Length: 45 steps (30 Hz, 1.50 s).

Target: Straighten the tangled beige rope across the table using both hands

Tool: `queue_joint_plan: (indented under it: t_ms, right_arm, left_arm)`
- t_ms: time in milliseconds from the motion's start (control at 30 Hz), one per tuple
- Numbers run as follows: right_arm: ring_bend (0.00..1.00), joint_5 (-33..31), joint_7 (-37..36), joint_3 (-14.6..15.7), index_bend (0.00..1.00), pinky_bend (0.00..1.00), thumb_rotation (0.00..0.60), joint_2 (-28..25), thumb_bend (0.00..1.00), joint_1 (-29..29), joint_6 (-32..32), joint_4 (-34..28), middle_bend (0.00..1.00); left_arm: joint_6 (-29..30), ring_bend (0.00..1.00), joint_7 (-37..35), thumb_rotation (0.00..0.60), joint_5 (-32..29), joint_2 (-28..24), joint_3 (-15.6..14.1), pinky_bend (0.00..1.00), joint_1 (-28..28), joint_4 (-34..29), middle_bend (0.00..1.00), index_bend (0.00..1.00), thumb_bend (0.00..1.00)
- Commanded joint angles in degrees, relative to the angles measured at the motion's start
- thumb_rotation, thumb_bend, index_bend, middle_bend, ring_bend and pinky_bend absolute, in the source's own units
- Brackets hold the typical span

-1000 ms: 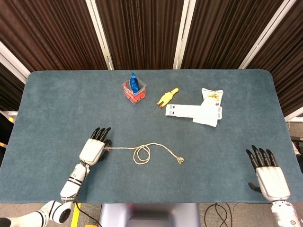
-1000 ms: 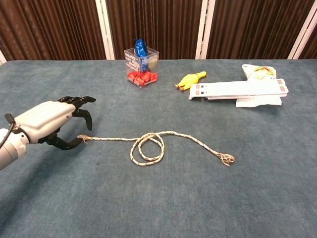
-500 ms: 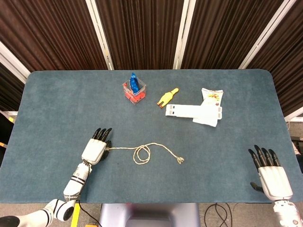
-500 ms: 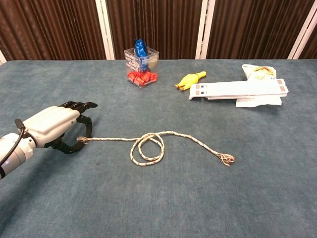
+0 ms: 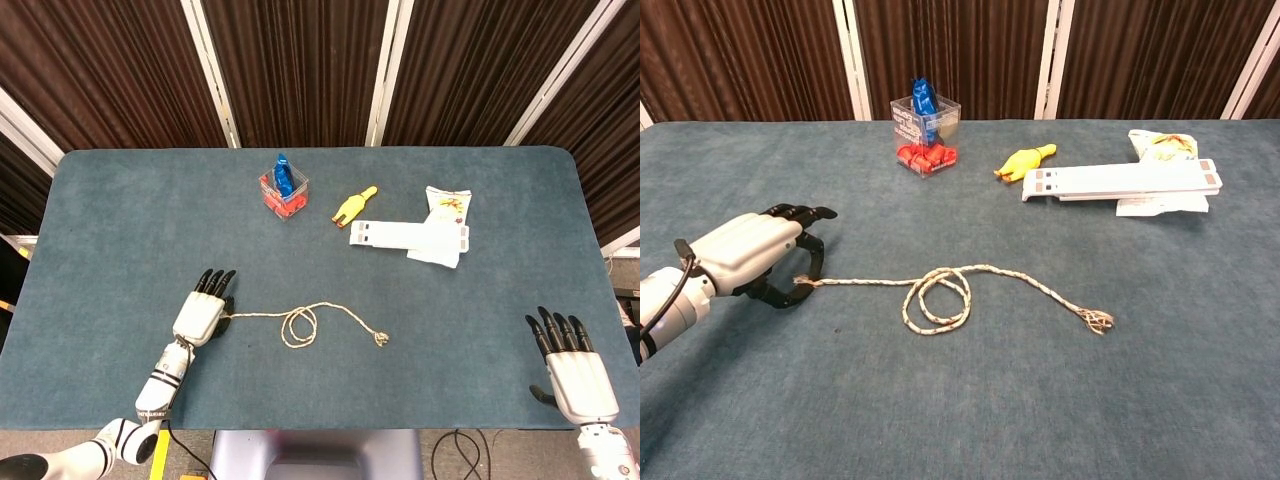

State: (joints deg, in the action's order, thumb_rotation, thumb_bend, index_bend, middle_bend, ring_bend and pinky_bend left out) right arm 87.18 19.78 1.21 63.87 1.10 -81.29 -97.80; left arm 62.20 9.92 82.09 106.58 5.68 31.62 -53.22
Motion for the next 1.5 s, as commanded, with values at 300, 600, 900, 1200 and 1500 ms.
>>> queue_joint_plan:
  t_ms: [300, 600, 900, 1200, 1500]
  right_arm:
    - [0.00, 3.15, -0.56, 0.25, 0.00, 0.00, 0.600, 0.57, 0.18, 1.89, 1.14, -0.27, 0.00]
    - [0.00, 4.13, 3.58, -2.05, 0.30, 0.00, 0.600, 6.46, 0.28, 6.44, 4.80, -2.15, 0.00]
    - [0.00, -3.83, 13.06, -6.71, 0.47, 0.00, 0.600, 18.59, 0.29, 13.59, 13.26, -1.29, 0.00]
    - [0.00, -11.15, 19.90, -8.58, 0.51, 0.00, 0.600, 30.88, 0.31, 18.68, 17.23, 5.68, 0.00]
    - [0.00, -14.99, 22.72, -8.89, 0.55, 0.00, 0.600, 36.39, 0.34, 21.05, 17.17, 10.24, 0.02]
  left_arm:
    - [3.99, 0.00, 0.68, 0.600, 1.69, -2.41, -0.78, 0.03, -0.91, -2.04, 0.05, 0.61, 0.41]
    - [7.70, 0.00, 1.92, 0.600, 2.83, -6.29, -1.97, 0.03, -3.03, -7.10, 0.05, 0.61, 0.40]
    - [10.11, 0.00, 2.60, 0.600, 3.97, -8.29, -3.05, 0.03, -4.54, -9.76, 0.05, 0.61, 0.41]
    - [10.21, 0.00, 2.31, 0.600, 3.44, -9.54, -2.91, 0.03, -5.24, -10.30, 0.05, 0.61, 0.41]
    - [10.38, 0.00, 0.98, 0.600, 3.56, -9.76, -2.64, 0.03, -5.32, -9.88, 0.05, 0.61, 0.41]
